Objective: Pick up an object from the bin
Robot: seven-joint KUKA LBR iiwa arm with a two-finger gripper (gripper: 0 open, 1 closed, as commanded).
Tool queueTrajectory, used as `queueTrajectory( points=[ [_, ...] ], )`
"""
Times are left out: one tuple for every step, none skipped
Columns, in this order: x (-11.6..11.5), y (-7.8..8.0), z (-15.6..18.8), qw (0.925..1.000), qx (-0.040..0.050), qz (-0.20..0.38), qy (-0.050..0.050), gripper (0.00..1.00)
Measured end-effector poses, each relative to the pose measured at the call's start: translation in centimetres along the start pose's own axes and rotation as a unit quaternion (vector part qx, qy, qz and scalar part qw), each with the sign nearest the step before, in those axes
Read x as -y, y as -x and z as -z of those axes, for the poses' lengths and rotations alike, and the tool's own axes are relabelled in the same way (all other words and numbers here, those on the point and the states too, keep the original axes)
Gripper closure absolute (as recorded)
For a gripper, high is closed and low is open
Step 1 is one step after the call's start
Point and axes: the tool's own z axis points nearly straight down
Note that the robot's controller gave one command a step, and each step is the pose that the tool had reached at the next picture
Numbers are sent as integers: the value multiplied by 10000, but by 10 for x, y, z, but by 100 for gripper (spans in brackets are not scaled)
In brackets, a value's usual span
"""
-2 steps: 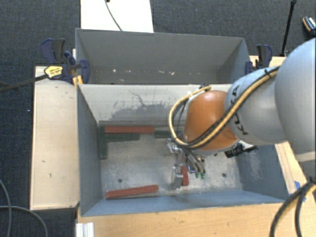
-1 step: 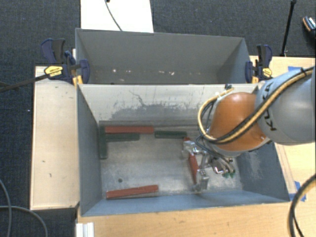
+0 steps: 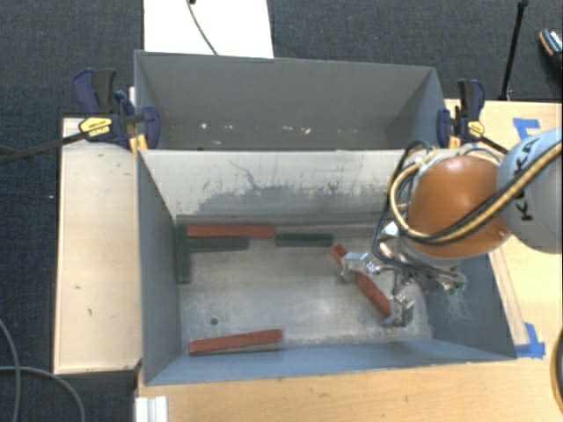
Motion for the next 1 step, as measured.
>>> queueTrajectory(
  points=[
    [63, 35, 56, 10000, 33, 81, -31, 0]
  ],
)
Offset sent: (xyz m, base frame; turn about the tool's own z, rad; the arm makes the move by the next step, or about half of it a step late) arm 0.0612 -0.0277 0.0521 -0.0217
